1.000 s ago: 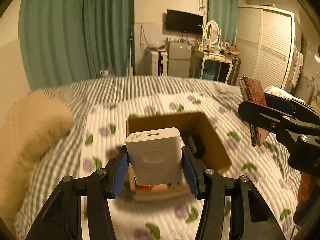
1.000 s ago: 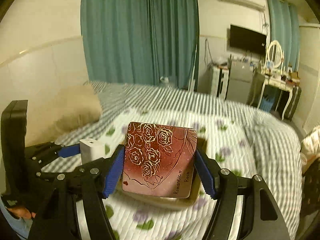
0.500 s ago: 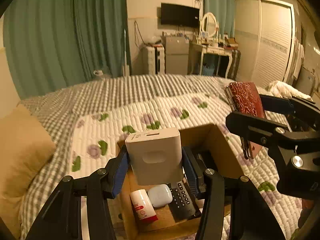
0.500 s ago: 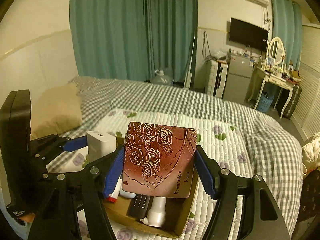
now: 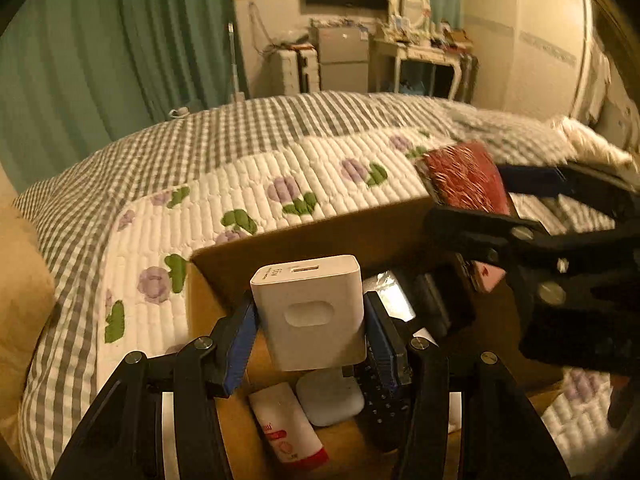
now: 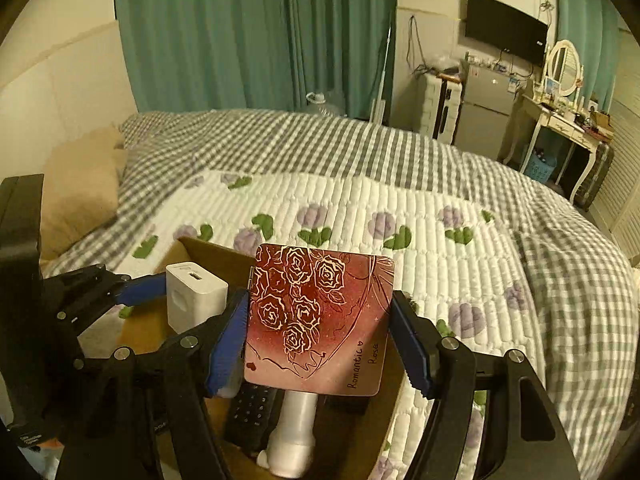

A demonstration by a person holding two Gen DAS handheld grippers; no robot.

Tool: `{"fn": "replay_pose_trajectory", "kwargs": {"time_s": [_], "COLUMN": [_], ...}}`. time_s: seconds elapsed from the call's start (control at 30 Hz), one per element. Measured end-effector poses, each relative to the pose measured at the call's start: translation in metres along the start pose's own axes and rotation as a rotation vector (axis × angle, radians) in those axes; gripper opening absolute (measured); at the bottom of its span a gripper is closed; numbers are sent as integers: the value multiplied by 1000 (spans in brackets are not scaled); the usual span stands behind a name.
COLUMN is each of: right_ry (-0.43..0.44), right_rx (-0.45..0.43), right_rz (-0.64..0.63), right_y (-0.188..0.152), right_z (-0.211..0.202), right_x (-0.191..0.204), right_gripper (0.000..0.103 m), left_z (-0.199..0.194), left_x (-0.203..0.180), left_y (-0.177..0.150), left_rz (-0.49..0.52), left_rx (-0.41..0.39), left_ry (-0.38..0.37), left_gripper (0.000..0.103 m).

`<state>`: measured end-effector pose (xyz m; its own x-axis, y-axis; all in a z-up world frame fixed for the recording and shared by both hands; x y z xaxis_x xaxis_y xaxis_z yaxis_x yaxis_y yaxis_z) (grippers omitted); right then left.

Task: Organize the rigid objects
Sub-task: 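Lower the power bank and pink card into the box and release both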

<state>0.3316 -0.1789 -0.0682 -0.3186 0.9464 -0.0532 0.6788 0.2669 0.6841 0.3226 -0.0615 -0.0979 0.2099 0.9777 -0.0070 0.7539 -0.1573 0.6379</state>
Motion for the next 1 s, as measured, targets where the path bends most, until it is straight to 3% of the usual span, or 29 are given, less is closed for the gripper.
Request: {"fn": "replay_pose_trajectory", "kwargs": {"time_s": [0.2, 0.47, 0.67, 0.8, 1.0], "right_ry": [6, -3, 22, 52, -23], "right_rx": [53, 75, 62, 46, -8], "right_rz": [13, -11, 27, 85, 78], "right_y": [-8, -15, -15, -12, 2], "right_z": [25, 39, 44, 41, 0], "right_x": [-7, -6, -13, -21, -23], "right_gripper": [68, 68, 69, 73, 73], "left_z": [19, 31, 33, 29, 0], "left_x": [1, 0, -1, 1, 2], "left_y": [-6, -11, -12, -9, 7], "left_rz": [25, 26, 37, 20, 3], "left_rx": [77, 148, 156, 140, 79], "left_ry": [20, -11, 4, -7, 27], "left_gripper": [53, 53, 55, 70, 70]}}
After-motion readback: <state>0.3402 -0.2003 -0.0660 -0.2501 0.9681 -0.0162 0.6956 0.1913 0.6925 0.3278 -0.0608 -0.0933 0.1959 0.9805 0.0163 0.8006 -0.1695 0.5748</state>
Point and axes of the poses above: each gripper's, at about its wrist camera, not at the fingertips, and z roughly the way its jaws point, x to its left, y to its top, the point moved 6 cm from there along z, roughly the way its jaws point, and after that the axes turned 7 degrees about -z, right-handed, at the moved point
